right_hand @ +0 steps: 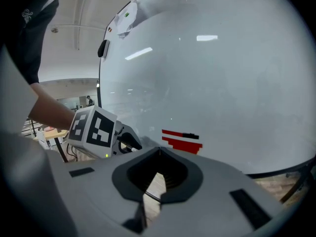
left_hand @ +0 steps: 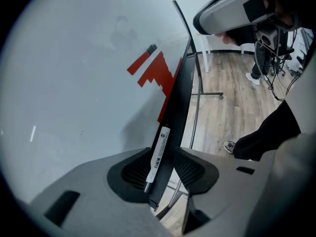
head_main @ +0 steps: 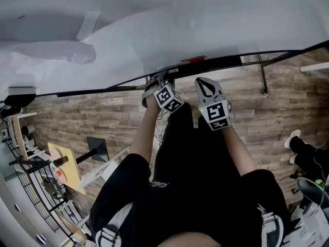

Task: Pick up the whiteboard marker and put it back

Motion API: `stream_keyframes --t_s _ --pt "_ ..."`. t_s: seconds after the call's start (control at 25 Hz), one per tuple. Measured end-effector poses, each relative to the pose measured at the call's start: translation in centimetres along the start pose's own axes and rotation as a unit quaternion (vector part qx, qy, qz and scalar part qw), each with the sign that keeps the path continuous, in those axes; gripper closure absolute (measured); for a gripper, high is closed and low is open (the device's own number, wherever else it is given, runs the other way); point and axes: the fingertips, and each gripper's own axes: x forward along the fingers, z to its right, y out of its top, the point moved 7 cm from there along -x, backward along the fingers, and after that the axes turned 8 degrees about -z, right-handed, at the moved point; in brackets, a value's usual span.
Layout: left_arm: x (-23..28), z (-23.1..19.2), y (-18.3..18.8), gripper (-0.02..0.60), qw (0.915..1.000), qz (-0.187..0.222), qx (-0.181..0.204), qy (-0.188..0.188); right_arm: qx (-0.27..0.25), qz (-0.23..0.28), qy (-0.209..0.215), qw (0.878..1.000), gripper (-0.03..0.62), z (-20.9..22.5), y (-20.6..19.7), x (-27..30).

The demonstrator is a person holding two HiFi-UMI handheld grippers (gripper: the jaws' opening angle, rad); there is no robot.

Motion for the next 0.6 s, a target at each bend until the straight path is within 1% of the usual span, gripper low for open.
stream_keyframes --t_s 0.08,0.16,0.36,0.48,0.6 --pt "-0.9 -0.1 -0.3 0.448 0.9995 0.004 -0.023 0.021 -0.002 0.002 0.008 1.0 0.591 -0.3 -0.2 -0.2" --pt "-1.7 -0.3 -0.8 0.448 0.9975 0.012 -0.058 0.038 -0.005 0.002 0.019 1.0 0.591 -0.6 -0.3 -0.1" --pt "-4.6 0.1 -3.0 0.448 0.9865 0.036 -0.153 0.046 -0.022 0.004 0.05 0.998 0.591 -2.4 0.2 0.8" --pt "-6.4 0.0 -4.6 0.449 0.976 0.054 -0.205 0.05 -0.033 0.013 0.068 0.997 0.591 -3.9 1.1 1.2" --pt "-7.7 -0.7 -6.2 0.449 0.9593 0.081 -0.265 0.055 -0.046 0.023 0.086 0.995 0.591 -5.5 2.3 1.7"
